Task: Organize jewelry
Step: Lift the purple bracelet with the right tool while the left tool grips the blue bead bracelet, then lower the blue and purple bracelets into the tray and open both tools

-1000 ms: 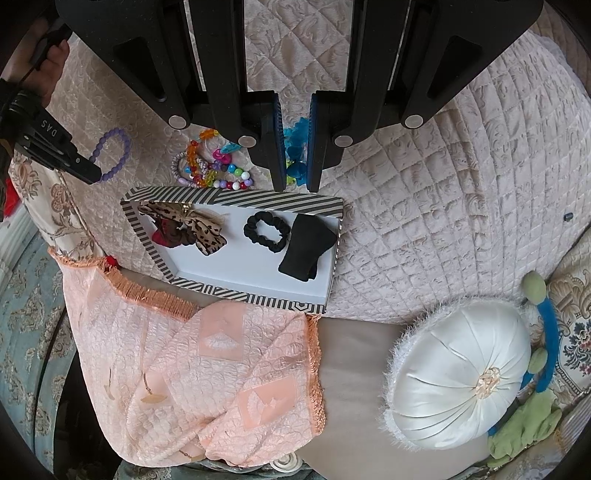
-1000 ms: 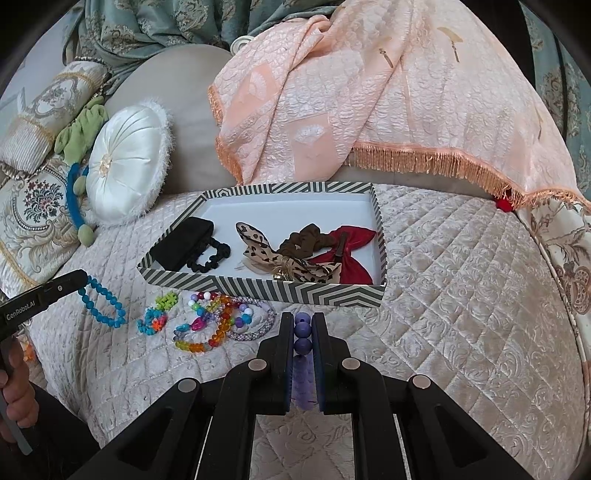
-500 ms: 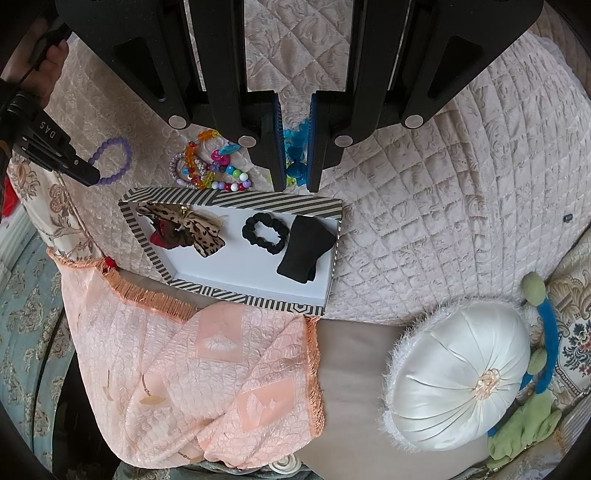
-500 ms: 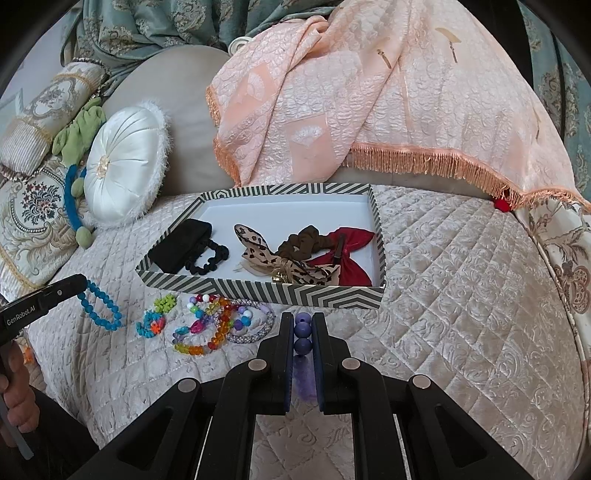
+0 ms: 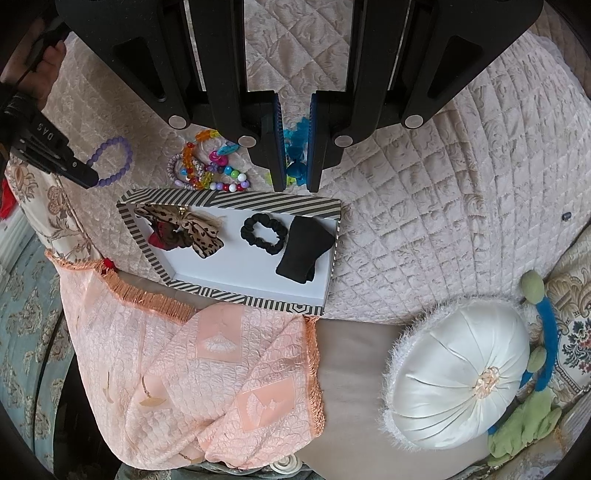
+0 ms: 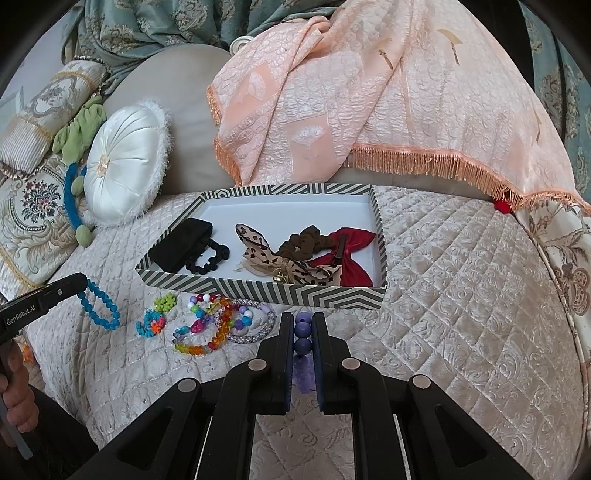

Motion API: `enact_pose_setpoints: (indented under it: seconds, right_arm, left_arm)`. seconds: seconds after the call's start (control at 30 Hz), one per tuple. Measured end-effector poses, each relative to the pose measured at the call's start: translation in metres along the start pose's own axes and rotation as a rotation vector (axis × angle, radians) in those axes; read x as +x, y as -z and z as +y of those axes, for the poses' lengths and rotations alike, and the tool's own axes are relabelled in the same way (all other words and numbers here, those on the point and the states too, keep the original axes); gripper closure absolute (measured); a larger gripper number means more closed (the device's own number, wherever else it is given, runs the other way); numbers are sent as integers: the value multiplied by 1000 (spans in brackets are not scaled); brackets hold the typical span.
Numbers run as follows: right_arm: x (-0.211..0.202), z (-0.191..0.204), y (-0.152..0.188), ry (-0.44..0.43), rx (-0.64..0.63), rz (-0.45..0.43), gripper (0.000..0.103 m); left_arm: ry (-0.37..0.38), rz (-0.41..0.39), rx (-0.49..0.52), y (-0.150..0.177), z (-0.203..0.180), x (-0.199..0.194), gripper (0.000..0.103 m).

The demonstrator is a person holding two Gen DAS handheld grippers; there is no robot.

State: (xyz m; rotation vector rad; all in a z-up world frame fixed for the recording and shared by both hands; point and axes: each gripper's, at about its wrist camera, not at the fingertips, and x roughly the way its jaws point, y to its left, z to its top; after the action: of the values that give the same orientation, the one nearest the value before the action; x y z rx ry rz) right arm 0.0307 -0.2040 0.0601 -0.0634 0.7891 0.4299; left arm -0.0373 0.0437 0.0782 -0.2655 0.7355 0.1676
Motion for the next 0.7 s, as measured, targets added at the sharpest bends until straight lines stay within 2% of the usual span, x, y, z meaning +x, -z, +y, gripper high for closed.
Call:
enact_pose_setpoints:
  seconds: [0.13, 0.27, 0.43, 0.6, 0.7]
  right_arm:
    - [2, 1, -5, -20, 18, -4, 95]
    - [4, 0, -14, -40, 49, -21, 95]
    - [11, -3, -14, -32, 51, 4, 95]
    - [16, -6, -24, -9, 35, -6, 95]
    - [25, -6, -45, -2, 16, -15, 95]
  left_arm:
    - [-50, 4, 64, 2, -9, 6, 93]
    - [-51, -12, 93, -12, -20, -13, 93]
    - [-20, -27, 89, -40, -28, -19, 93]
    - [13, -8, 101, -67, -39, 11, 93]
    - [39, 14, 96, -81, -44, 37, 93]
